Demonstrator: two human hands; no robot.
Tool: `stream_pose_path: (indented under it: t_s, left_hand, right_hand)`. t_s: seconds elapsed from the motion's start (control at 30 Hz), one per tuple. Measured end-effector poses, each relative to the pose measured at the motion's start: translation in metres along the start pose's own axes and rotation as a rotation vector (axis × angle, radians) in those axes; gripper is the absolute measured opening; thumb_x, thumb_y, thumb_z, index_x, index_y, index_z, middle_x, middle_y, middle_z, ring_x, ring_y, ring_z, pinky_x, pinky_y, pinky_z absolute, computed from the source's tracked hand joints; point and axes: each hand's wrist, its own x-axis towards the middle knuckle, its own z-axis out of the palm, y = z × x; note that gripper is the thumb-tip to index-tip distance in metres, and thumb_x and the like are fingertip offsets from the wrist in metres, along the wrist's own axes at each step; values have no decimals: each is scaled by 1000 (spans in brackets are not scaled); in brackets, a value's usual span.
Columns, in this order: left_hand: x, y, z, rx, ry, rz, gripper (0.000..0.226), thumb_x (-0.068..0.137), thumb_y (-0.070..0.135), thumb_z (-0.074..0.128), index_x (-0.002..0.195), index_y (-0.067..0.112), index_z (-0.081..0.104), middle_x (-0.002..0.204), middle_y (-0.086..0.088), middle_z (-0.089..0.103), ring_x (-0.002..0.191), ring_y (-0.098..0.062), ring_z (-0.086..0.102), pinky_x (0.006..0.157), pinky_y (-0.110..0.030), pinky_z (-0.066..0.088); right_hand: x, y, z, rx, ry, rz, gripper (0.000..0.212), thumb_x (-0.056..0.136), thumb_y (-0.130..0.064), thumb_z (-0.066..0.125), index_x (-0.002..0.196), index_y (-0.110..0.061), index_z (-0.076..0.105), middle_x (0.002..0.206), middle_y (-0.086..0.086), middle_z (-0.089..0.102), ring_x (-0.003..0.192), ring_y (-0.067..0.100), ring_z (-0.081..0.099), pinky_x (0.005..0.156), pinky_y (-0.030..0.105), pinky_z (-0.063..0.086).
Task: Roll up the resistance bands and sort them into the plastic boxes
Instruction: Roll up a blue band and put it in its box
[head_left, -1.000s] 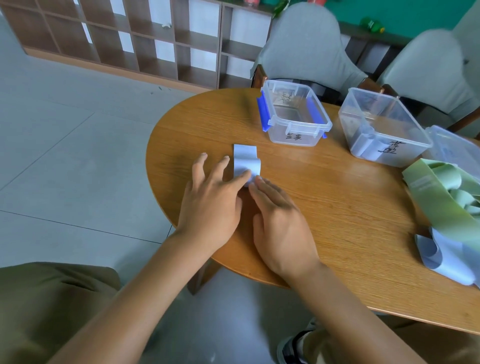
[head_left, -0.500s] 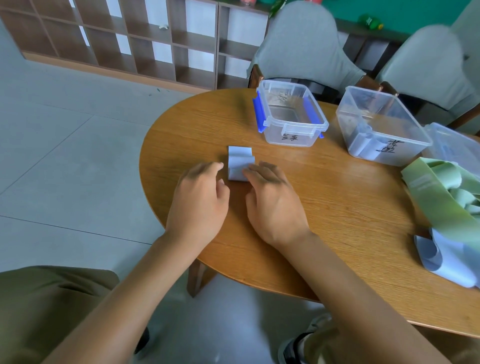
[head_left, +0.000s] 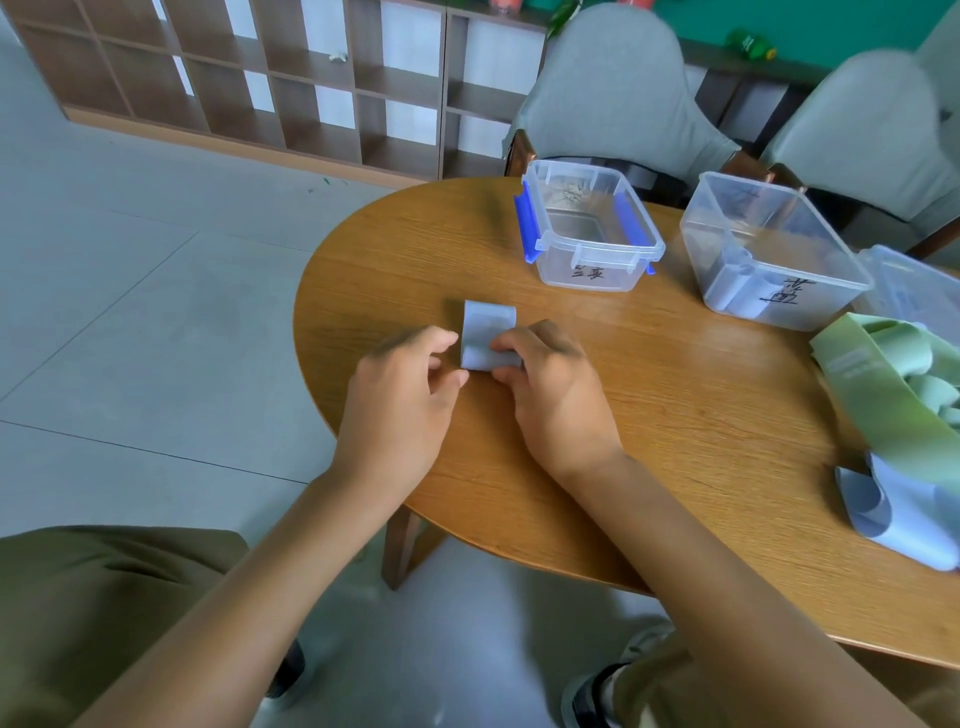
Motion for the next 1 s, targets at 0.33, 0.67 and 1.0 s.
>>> stream_pose_path:
  t_s: [0.33, 0.67, 1.0]
  left_hand:
    - [-22, -3, -10, -52, -96, 45, 21, 79, 13, 83, 97, 21, 76, 86, 7, 71, 77, -6, 68, 75, -37, 56]
    - [-34, -4, 1, -6, -1, 73, 17, 83, 12, 77, 98, 19, 75, 82, 0, 76, 82, -25, 73, 73, -43, 57]
    - [-40, 9, -10, -191, -35, -103, 18, 83, 11, 76, 99, 19, 77, 88, 5, 78, 87, -13, 73, 83, -42, 58]
  right_hand:
    - [-45, -23, -8, 32, 54, -16, 24, 84, -1, 70, 107, -6, 70, 102, 10, 66, 95, 32, 62, 84, 40, 51]
    - [-56, -55, -35, 580, -2, 583, 49, 87, 9, 58, 85, -40, 60, 86, -25, 66, 90, -12, 64, 90, 16, 49]
    - [-64, -65, -29, 493, -118, 553, 54, 85, -2, 52, 135, -22, 58, 125, -9, 67, 122, 6, 59, 107, 29, 45]
